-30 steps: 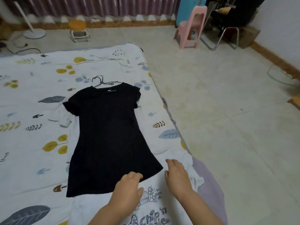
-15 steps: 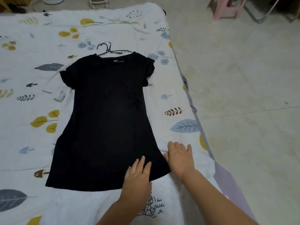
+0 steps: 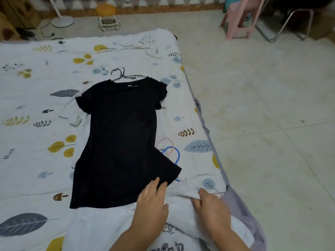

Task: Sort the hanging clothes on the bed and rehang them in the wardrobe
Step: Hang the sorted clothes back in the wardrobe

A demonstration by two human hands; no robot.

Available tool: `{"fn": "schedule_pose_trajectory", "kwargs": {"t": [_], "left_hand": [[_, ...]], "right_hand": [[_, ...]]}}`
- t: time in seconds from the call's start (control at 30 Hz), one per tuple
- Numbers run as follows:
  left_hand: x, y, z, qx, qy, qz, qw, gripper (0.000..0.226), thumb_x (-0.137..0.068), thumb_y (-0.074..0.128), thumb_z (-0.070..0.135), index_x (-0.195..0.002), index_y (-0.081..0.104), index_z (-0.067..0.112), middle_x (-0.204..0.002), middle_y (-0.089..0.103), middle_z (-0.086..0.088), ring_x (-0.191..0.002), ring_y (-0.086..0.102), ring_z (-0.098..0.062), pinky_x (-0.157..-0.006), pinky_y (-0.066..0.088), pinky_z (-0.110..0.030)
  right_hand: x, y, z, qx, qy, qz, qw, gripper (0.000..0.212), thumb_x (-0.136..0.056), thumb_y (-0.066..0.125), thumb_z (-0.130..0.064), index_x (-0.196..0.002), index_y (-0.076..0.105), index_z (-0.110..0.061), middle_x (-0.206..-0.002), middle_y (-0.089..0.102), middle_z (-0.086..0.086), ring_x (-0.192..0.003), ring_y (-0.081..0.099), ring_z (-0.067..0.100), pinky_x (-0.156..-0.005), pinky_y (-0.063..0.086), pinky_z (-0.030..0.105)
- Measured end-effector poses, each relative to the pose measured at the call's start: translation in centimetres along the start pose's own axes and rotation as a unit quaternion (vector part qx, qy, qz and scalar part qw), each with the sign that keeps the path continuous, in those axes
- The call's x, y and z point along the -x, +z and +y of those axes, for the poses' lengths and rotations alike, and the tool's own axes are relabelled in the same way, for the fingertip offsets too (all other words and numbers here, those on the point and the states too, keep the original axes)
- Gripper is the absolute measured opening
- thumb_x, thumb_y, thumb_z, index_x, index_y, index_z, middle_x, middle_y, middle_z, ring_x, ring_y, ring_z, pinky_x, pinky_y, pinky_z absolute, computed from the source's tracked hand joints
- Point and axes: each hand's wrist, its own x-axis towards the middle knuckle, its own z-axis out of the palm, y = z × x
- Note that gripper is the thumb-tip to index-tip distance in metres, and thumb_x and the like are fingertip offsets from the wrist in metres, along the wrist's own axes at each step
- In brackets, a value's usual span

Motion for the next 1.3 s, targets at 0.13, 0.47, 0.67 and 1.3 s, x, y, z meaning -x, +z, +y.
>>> {"fn": "schedule_pose_trajectory", "kwargs": {"t": [0.13,0.47,0.67,1.3], "left_hand": [[2.6,-2.6,0.5,0.012,0.019,0.039,0.999,0.059,-0.096,0.037,0.024,-0.147,0.009,0.027,-0.151,0.01,0.003,-0.141,0.008,-0.012,-0.114,0.007,-0.022],[11.8,-9.8,0.6,0.075,0.133,0.129,0.98,0.041,-0.098,0.037,0.036,-0.137,0.033,0.028,-0.135,0.035,0.014,-0.129,0.028,-0.006,-0.111,0.019,-0.026],[18.6,-14.4,3.8,0.198,0.223,0.188,0.936,0.03,-0.097,0.036,0.033,-0.099,0.062,0.019,-0.092,0.064,0.008,-0.097,0.054,-0.014,-0.103,0.032,-0.035],[41.5,-18.6,19.1,0.426,0.406,0.014,0.809,0.025,-0.096,0.045,0.015,-0.074,0.056,0.021,-0.057,0.063,0.006,-0.069,0.062,-0.016,-0.078,0.052,-0.041]], "right_hand": [[4.6,-1.9,-0.5,-0.019,0.016,0.034,0.999,0.023,-0.095,0.034,-0.047,-0.094,0.046,-0.027,-0.1,0.065,0.001,-0.101,0.059,0.025,-0.061,0.03,0.03],[18.7,-6.7,-3.8,-0.038,0.047,0.169,0.984,0.027,-0.094,0.039,-0.047,-0.108,0.052,-0.027,-0.107,0.065,-0.001,-0.1,0.06,0.022,-0.064,0.034,0.03],[27.8,-11.0,-6.1,-0.005,0.062,0.241,0.968,0.03,-0.093,0.032,-0.053,-0.084,0.036,-0.025,-0.098,0.066,0.003,-0.098,0.059,0.025,-0.063,0.027,0.031],[55.3,-16.9,-2.3,-0.192,0.163,0.291,0.923,0.035,-0.078,0.058,-0.04,-0.06,0.037,-0.019,-0.055,0.044,-0.005,-0.056,0.035,0.009,-0.054,0.027,0.027]]}}
